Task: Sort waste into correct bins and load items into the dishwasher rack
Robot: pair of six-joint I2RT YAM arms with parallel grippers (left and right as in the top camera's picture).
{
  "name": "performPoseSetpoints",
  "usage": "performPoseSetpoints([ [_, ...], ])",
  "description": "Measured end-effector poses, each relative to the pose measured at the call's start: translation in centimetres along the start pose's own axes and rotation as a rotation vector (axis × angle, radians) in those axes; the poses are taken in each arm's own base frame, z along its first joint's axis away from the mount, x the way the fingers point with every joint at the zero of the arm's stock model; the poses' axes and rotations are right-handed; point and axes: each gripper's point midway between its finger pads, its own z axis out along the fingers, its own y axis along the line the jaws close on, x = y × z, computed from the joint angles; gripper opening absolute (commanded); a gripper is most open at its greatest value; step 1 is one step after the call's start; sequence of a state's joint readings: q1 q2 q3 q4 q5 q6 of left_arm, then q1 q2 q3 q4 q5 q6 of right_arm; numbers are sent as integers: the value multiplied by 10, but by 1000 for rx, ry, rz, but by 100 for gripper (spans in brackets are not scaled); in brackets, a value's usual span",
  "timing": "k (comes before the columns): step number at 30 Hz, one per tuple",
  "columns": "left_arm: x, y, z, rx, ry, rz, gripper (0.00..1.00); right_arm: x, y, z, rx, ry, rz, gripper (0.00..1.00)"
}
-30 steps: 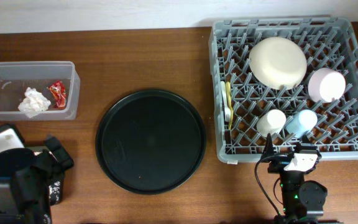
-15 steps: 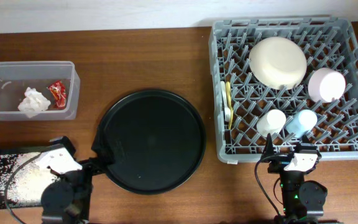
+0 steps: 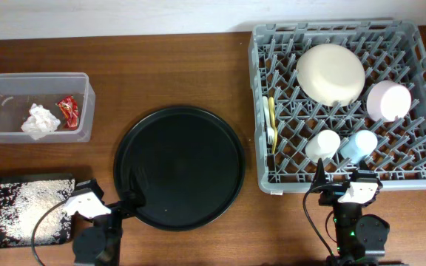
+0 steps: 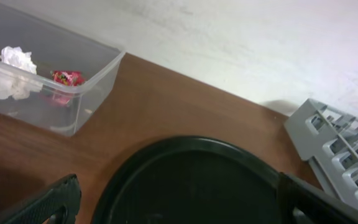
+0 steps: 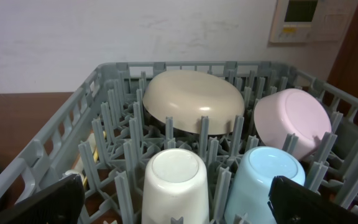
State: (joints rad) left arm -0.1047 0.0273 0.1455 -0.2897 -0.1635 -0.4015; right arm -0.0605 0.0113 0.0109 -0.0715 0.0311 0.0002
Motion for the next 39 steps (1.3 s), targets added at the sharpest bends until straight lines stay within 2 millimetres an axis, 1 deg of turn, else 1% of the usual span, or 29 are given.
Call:
performPoseSetpoints([
  [2, 16, 6, 4, -11, 25, 1, 99, 0, 0, 0, 0, 0, -1, 98],
  [3, 19, 7, 5, -13, 30, 2, 99, 0, 0, 0, 0, 0, -1, 98],
  [6, 15, 6, 5, -6, 14, 5, 99, 0, 0, 0, 0, 0, 0, 98],
  [10, 10, 3, 6, 3, -9, 77, 99, 0, 0, 0, 0, 0, -1, 98],
  [13, 11, 1, 6, 16, -11, 97, 99, 0, 0, 0, 0, 0, -1, 98],
  [39, 11, 0, 6, 23, -9, 105, 99, 0, 0, 0, 0, 0, -1, 98],
])
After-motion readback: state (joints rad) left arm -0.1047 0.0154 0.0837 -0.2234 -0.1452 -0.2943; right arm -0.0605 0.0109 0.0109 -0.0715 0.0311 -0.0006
